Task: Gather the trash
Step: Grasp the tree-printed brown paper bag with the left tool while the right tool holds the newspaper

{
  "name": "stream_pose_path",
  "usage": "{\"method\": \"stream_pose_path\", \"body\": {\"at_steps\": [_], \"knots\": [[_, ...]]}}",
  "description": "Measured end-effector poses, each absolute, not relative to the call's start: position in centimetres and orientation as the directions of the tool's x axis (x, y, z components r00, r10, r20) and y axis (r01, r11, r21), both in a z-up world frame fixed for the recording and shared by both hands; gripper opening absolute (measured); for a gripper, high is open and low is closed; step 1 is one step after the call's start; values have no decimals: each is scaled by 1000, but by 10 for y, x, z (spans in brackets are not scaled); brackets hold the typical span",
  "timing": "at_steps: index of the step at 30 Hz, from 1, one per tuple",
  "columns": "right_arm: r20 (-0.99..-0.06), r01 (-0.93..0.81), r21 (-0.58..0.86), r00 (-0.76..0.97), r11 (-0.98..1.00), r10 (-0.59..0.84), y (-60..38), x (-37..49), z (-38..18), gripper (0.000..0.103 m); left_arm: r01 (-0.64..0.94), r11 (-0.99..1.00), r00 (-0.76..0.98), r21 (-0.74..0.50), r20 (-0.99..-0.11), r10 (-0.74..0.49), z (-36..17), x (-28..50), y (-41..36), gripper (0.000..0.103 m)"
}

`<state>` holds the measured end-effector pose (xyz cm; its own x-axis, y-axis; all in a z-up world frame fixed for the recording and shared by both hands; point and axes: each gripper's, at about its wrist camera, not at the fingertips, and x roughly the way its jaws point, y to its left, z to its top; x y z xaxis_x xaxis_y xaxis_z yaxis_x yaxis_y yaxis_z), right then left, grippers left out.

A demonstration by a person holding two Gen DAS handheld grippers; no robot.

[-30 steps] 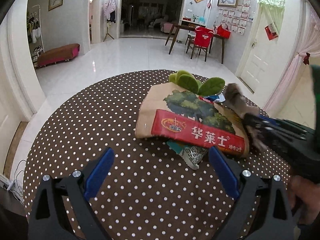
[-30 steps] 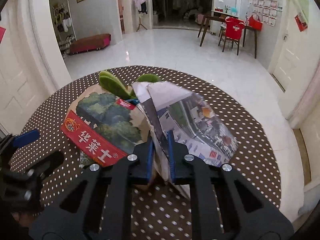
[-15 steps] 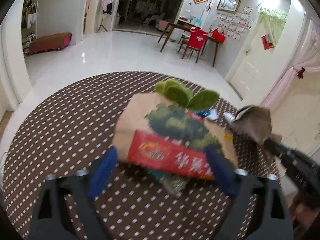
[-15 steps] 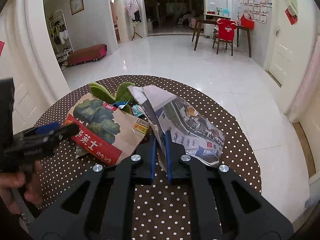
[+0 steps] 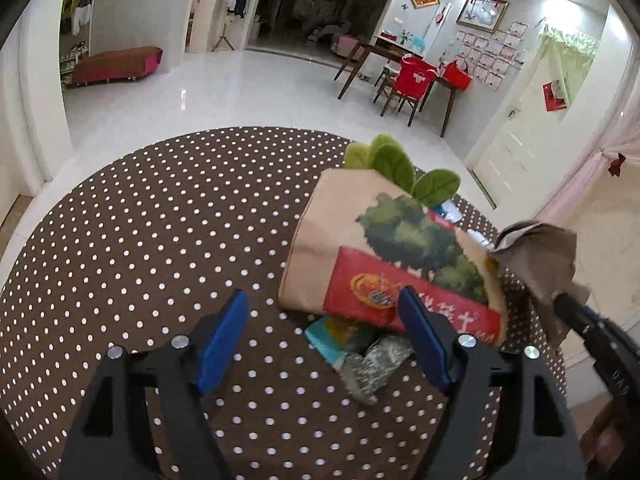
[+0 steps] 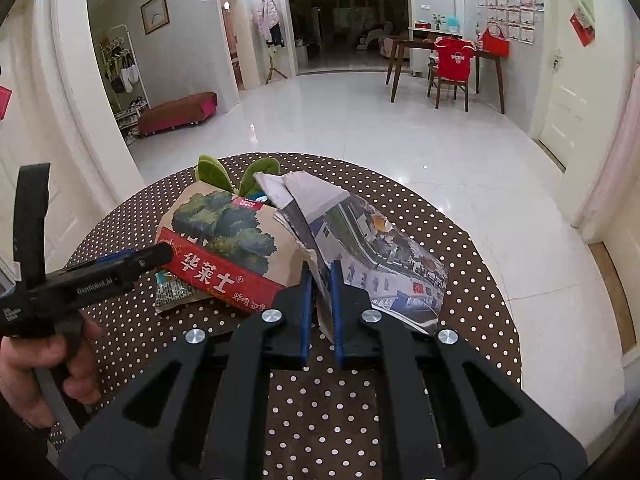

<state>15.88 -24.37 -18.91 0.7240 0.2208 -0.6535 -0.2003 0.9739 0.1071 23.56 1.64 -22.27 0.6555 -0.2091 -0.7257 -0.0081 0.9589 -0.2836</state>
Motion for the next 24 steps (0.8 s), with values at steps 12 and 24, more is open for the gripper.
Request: {"method": "stream_pose_path", "body": {"at_steps": [12,24], "knots": [[-649,-193,117,728,974,222,-249,157,-186,9,331,943,659,-18,-711,-245,-211,222,-23,85],[-639,-179,119,739,977,213,-250,152,-183,9,543,724,712,425,-690,-128,-233,230,-117,90]]}}
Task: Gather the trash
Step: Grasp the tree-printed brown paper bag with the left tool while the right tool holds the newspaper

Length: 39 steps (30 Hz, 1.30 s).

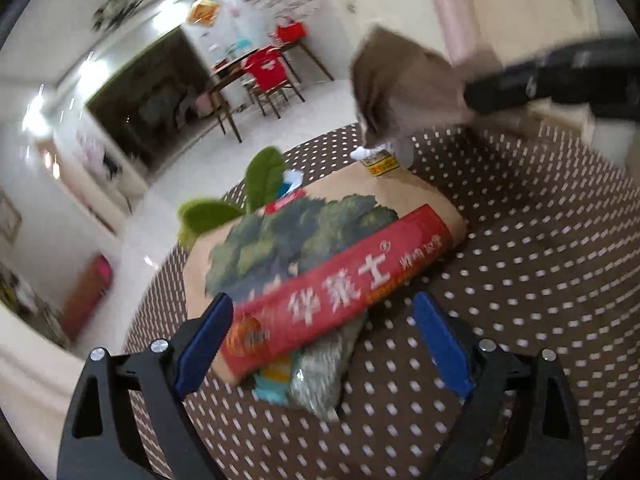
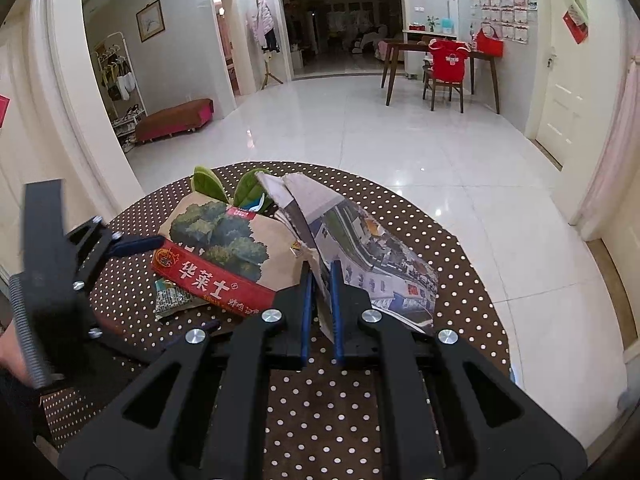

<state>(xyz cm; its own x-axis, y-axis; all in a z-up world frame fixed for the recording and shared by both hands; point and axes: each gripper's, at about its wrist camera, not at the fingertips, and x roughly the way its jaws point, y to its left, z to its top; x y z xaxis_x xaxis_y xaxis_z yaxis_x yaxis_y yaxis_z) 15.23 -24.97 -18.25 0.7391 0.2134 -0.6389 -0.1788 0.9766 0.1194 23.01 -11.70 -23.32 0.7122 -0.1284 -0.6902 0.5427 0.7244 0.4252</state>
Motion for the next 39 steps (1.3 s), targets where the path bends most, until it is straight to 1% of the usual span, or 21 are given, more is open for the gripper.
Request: {"method": "stream_pose_path", "body": {"at_steps": [2,3,4,5,7,8,10,14,15,17,18,19,20,21,24,25,29,31,33,36,39], "knots": [[-637,-174,119,742,978,210,-251,151,-182,9,565,680,718,467,-685,-126,-237,239,-129,90],[-637,-172,119,742,978,208,-250,151,-182,9,580,676,710,455,-689,-145,-235,242,-131,89],[-637,-171,118,743,978,207,-250,150,-182,9,594,680,695,430,-700,-165,-234,245,-129,83],[-637,-169,117,743,979,205,-250,150,-183,9,614,684,673,394,-714,-192,-232,251,-127,75],[-638,-167,116,743,979,202,-249,149,-184,9,641,690,638,336,-734,-235,-231,254,-125,43],[-638,-165,115,744,980,200,-248,149,-183,9,649,696,624,308,-739,-254,-229,255,-125,35],[-637,-161,117,745,980,198,-248,148,-182,9,655,723,589,219,-748,-307,-223,261,-120,0],[-631,-150,130,750,980,198,-253,148,-178,9,623,764,594,171,-739,-319,-219,272,-118,0],[-630,-147,130,751,981,196,-253,148,-178,9,623,761,597,181,-739,-313,-220,271,-119,0],[-628,-145,130,754,981,194,-256,146,-176,9,622,738,631,262,-725,-274,-223,263,-123,5],[-627,-144,131,754,981,194,-257,146,-176,9,623,729,638,283,-722,-266,-225,258,-121,32],[-626,-143,131,755,981,194,-257,145,-176,9,611,726,661,316,-708,-248,-225,255,-124,74],[-626,-142,132,755,981,194,-259,145,-177,9,590,730,692,345,-682,-238,-222,252,-124,87],[-626,-142,134,755,981,195,-260,145,-177,9,573,737,717,359,-655,-238,-218,248,-123,90],[-627,-143,138,754,980,198,-258,144,-177,9,561,771,704,300,-663,-254,-210,252,-109,91],[-628,-145,137,752,980,199,-258,145,-177,9,545,788,706,285,-663,-249,-209,256,-99,92],[-632,-150,131,749,980,199,-257,146,-176,9,513,825,689,238,-687,-231,-215,286,-57,93],[-634,-150,127,748,980,197,-255,147,-175,9,552,814,649,179,-705,-285,-214,305,-39,93],[-635,-146,123,748,982,191,-253,148,-174,9,610,778,603,149,-725,-333,-214,321,-31,93],[-639,-140,118,747,983,183,-251,150,-174,9,733,672,486,102,-771,-412,-217,338,-29,93],[-646,-139,108,743,984,176,-246,150,-175,9,818,572,370,56,-812,-451,-220,337,-34,93]]}}
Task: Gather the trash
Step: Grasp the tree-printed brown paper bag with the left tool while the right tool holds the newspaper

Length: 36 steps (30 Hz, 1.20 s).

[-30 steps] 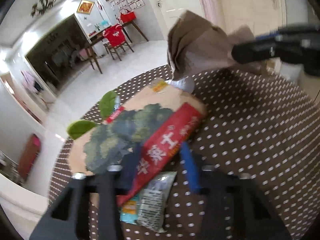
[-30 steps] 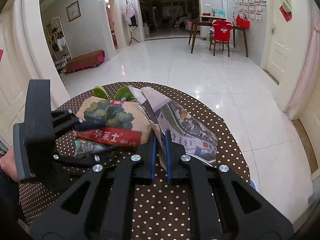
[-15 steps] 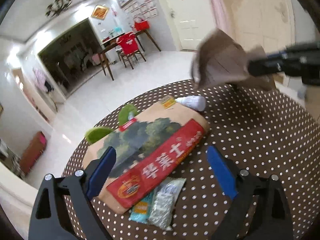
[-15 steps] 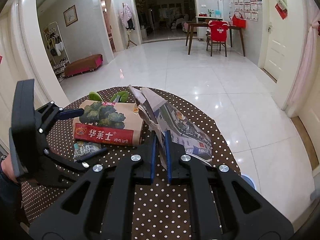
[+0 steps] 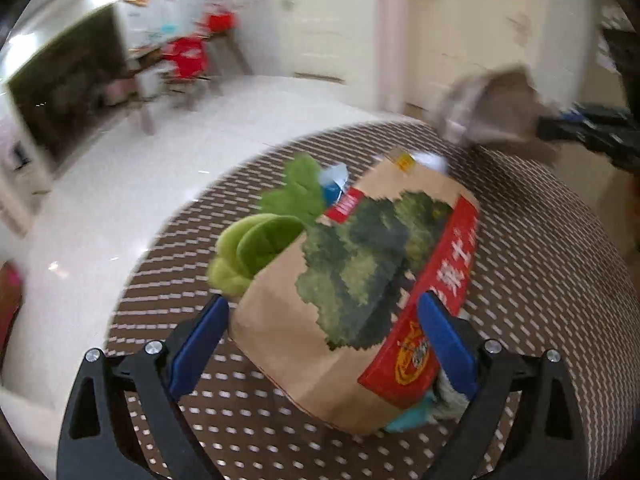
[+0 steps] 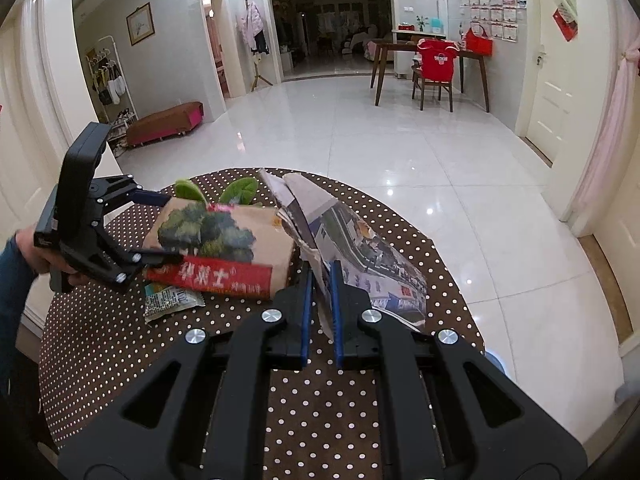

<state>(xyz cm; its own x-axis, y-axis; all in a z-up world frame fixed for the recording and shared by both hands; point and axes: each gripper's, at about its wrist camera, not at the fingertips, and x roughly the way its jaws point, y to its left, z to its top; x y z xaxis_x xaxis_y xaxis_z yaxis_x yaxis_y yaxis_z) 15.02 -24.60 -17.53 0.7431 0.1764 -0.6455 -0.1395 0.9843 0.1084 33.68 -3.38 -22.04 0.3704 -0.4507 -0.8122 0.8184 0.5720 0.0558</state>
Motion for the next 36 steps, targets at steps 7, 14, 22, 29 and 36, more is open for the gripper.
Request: {"method": "stream_pose_path", "body": {"at_steps": [7,14,22,29,36], "knots": [[-652,-144,102,738,984,176,-242,153,-175,9,896,441,274,42,-835,-478,-225,284,-34,93],[-654,-141,113,735,984,180,-246,145,-176,9,932,339,278,131,-858,-432,-230,246,-66,99],[-649,-132,126,739,983,182,-256,140,-173,9,969,233,179,85,-890,-420,-230,232,-87,98],[-642,-128,144,742,981,191,-261,134,-174,9,972,233,97,-10,-891,-444,-232,221,-82,76],[-635,-124,160,747,979,198,-265,129,-175,9,965,258,95,-38,-871,-482,-222,207,-67,53]]}}
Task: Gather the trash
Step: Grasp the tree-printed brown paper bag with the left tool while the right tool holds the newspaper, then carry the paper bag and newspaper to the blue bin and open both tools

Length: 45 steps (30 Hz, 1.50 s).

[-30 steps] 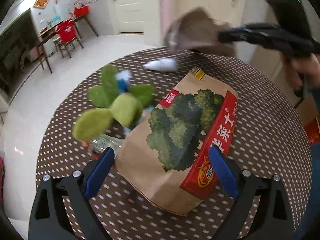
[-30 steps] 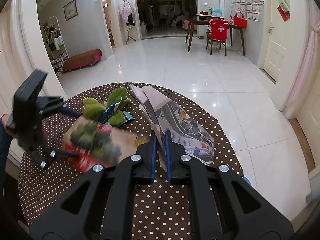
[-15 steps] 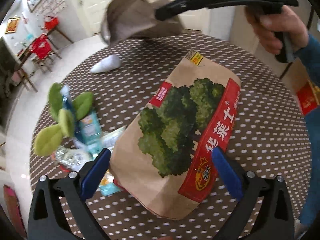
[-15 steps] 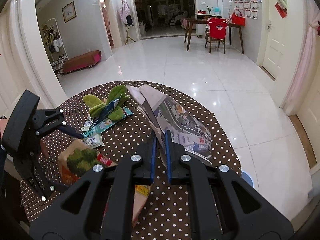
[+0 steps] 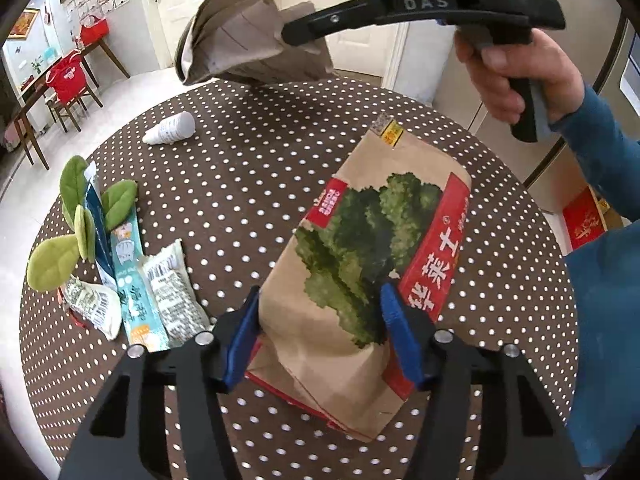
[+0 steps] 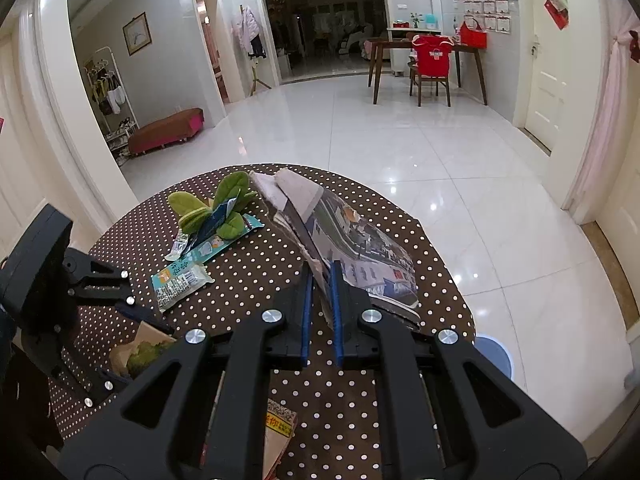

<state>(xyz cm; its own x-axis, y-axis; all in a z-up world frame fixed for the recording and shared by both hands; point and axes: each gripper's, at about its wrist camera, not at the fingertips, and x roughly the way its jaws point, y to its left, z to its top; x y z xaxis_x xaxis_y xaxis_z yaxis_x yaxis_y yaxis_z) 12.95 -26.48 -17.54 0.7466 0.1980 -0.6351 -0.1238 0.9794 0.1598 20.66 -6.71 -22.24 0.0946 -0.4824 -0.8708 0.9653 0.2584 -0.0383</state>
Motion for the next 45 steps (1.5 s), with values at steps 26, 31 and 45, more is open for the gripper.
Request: {"method": "stream_pose_path", "body": {"at_steps": [26,31,45], "knots": [[-575,-44,237,799,971,176,-320,108,-158,7,873,485,297,-49,-734,-611,-180,178,-77,11],[-543,-1,290,823,957,165,-355,97,-151,5,834,550,354,-41,-724,-591,-170,189,-105,11],[-588,110,461,781,881,210,-451,89,-191,5,765,640,376,-69,-759,-531,-178,214,-169,11]]}}
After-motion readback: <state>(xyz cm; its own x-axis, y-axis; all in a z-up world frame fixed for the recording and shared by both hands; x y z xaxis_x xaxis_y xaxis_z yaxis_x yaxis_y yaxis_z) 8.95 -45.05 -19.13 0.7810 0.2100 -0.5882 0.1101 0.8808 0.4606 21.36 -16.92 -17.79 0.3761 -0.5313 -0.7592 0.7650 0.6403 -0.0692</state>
